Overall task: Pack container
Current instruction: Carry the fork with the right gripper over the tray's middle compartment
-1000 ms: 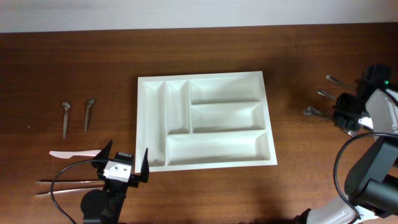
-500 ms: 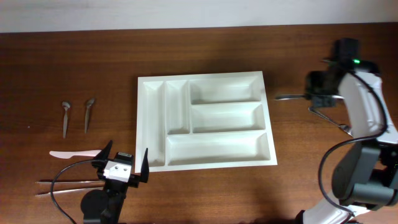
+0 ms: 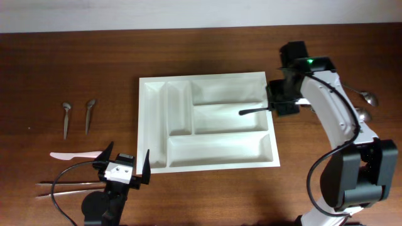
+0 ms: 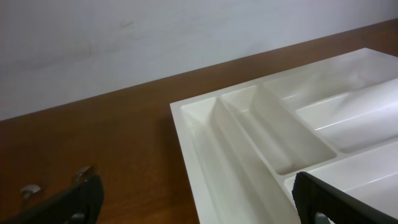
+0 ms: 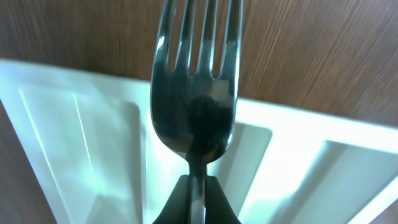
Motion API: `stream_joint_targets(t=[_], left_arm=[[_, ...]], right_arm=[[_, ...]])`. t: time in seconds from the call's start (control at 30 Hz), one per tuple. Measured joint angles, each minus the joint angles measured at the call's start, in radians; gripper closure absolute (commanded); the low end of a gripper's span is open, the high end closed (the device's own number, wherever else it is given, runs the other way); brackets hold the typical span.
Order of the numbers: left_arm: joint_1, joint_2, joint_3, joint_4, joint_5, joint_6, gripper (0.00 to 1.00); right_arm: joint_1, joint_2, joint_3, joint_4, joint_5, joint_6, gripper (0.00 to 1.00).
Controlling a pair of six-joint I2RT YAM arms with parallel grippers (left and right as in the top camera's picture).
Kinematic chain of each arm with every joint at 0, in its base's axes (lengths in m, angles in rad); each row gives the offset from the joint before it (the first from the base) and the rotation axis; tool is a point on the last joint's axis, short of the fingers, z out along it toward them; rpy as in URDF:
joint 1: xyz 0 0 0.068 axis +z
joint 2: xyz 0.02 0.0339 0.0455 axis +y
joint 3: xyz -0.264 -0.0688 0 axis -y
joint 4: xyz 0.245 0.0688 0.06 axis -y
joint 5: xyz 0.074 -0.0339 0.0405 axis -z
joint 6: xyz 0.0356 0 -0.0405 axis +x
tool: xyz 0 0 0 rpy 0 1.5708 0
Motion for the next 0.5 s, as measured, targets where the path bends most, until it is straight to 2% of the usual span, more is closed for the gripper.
stream_joint_targets(t=[0.33,0.5], left_arm=[[0.000,0.000,0.000,0.000,0.000,0.000,0.01],[0.000,0.000,0.000,0.000,0.000,0.000,0.01]], right_arm=[[0.209,0.000,0.000,0.023,0.025,0.109,0.94],[0.262,0.000,0.000,0.071,0.039,0.136,0.92]])
